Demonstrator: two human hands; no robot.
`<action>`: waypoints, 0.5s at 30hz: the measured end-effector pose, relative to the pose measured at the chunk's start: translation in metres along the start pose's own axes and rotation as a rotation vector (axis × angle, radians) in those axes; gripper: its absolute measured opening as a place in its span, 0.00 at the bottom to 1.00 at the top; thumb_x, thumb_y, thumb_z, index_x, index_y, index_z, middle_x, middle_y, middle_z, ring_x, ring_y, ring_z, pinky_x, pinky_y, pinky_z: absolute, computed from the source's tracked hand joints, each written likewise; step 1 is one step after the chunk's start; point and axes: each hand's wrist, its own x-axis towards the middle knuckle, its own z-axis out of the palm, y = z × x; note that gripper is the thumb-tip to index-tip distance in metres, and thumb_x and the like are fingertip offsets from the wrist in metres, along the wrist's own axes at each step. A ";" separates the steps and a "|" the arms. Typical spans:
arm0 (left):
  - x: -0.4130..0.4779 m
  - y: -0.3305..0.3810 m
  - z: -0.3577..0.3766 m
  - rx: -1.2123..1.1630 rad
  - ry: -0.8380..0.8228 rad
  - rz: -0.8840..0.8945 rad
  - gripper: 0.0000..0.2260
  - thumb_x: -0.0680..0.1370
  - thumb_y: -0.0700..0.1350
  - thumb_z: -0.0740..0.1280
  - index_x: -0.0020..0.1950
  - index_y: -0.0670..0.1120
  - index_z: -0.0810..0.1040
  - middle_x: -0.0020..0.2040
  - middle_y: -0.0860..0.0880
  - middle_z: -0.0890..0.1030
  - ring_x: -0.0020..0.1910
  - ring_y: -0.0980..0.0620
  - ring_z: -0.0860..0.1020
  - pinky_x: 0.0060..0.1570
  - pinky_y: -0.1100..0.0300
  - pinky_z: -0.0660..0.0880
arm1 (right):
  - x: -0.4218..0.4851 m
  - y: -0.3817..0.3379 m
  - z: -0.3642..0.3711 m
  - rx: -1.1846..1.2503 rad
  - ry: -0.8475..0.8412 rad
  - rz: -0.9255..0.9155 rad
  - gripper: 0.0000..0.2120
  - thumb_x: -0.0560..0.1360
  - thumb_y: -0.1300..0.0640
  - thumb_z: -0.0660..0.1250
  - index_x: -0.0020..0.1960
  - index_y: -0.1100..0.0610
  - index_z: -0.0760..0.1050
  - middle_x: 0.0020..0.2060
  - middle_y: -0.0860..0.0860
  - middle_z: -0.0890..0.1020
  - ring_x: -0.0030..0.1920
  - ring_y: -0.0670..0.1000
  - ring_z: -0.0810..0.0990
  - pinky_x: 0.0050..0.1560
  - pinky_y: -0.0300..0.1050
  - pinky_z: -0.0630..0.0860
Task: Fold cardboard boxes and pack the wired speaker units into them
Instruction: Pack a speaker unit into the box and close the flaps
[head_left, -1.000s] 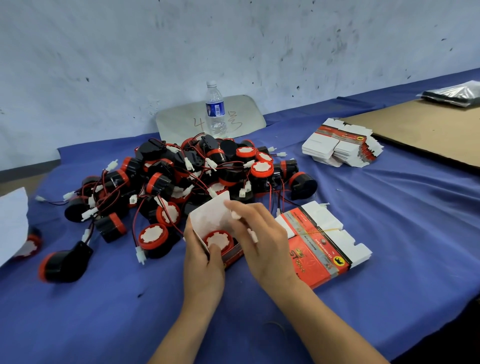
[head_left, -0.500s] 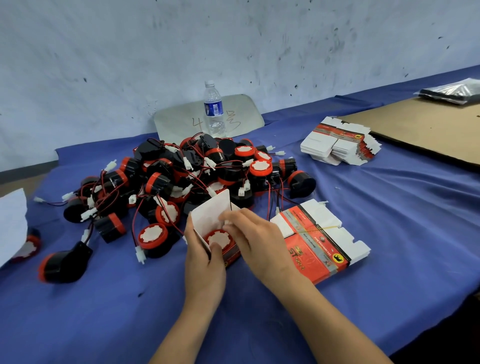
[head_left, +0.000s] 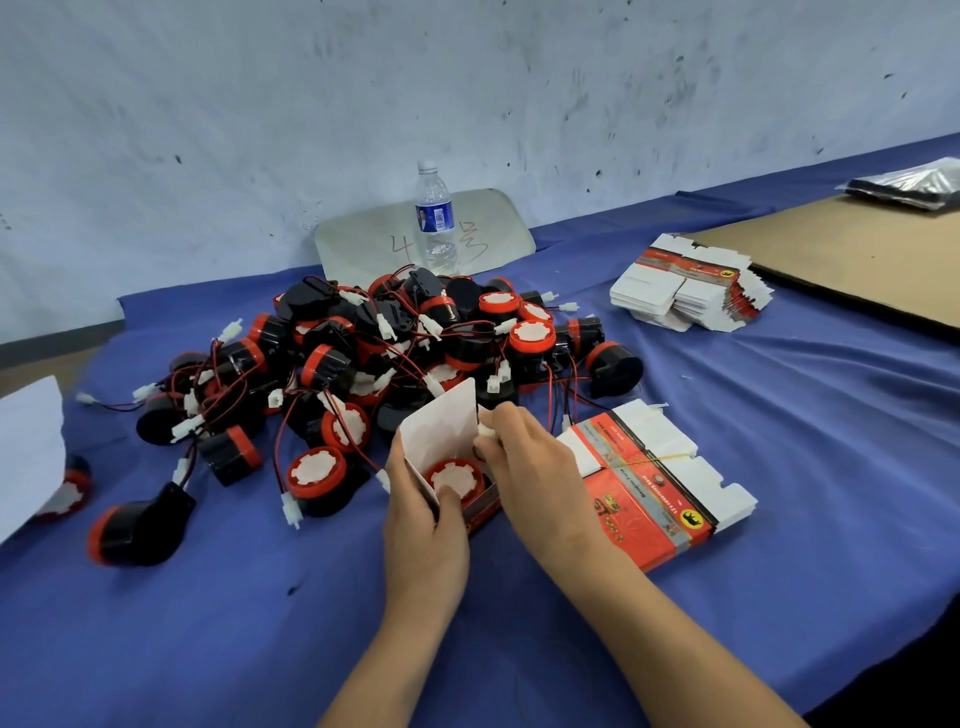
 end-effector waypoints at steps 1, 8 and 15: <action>0.000 0.000 0.000 0.001 -0.001 0.001 0.27 0.82 0.42 0.57 0.76 0.61 0.52 0.68 0.54 0.72 0.63 0.53 0.73 0.54 0.61 0.71 | 0.000 0.001 0.002 -0.102 -0.031 -0.033 0.03 0.76 0.62 0.65 0.46 0.62 0.72 0.38 0.55 0.77 0.34 0.58 0.75 0.27 0.49 0.70; 0.001 -0.004 0.001 0.021 0.006 0.013 0.28 0.82 0.42 0.58 0.76 0.60 0.52 0.69 0.54 0.71 0.59 0.58 0.73 0.45 0.73 0.69 | -0.001 0.004 0.002 -0.347 -0.182 0.005 0.06 0.78 0.56 0.64 0.52 0.52 0.78 0.44 0.48 0.81 0.42 0.54 0.79 0.32 0.44 0.66; -0.005 0.004 0.001 0.098 -0.020 0.130 0.36 0.81 0.52 0.58 0.67 0.71 0.27 0.73 0.62 0.53 0.61 0.82 0.59 0.52 0.79 0.64 | -0.006 0.001 0.000 -0.328 -0.283 0.077 0.20 0.81 0.42 0.50 0.56 0.47 0.79 0.62 0.41 0.70 0.55 0.49 0.73 0.40 0.45 0.72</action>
